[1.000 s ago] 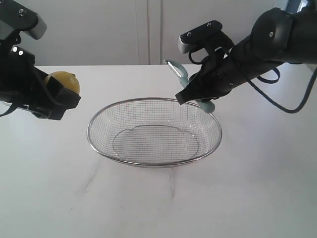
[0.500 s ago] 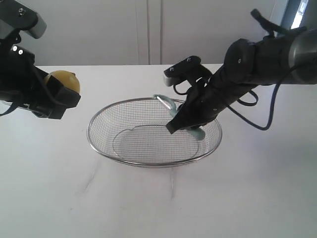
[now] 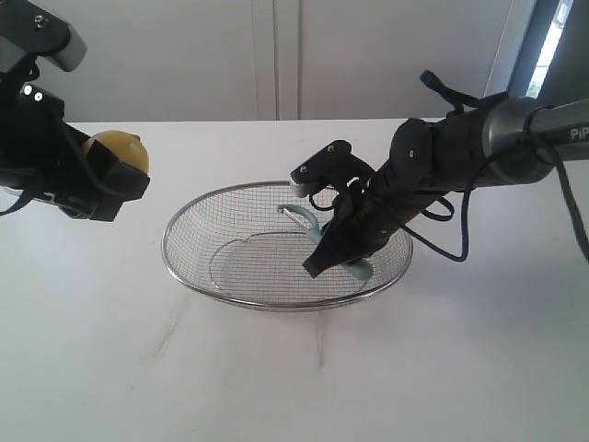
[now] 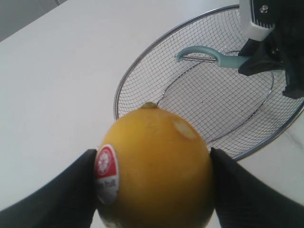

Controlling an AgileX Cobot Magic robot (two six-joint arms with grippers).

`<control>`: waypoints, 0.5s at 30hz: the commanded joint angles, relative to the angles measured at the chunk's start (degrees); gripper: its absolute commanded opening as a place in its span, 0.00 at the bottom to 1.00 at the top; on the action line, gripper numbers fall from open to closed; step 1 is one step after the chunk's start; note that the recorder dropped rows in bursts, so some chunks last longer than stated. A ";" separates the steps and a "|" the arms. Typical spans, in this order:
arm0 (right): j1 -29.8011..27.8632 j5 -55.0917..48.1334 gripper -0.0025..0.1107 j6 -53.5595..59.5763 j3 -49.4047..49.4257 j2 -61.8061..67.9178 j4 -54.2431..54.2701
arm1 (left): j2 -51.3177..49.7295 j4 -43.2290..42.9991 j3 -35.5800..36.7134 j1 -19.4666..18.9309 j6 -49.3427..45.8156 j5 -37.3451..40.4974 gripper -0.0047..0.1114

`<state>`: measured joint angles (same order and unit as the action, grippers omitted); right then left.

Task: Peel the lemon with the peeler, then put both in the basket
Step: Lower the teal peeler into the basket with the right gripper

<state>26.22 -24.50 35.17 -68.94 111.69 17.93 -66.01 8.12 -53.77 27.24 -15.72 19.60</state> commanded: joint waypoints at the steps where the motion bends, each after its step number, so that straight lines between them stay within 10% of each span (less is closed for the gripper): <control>1: 0.02 1.49 0.11 0.61 -0.35 0.04 -0.03 | 0.27 0.52 -0.53 -0.23 0.53 -0.48 0.04; 8: 0.02 1.62 0.18 0.61 -0.35 2.23 0.07 | 0.27 0.52 -0.53 -0.23 0.53 -0.48 0.04; 15: 0.02 2.71 0.50 0.61 -0.49 1.57 0.07 | 0.27 0.52 -0.53 -0.23 0.53 -0.48 0.04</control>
<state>26.22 -22.73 35.17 -69.08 114.17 17.93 -66.01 8.12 -53.77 27.24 -15.72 19.60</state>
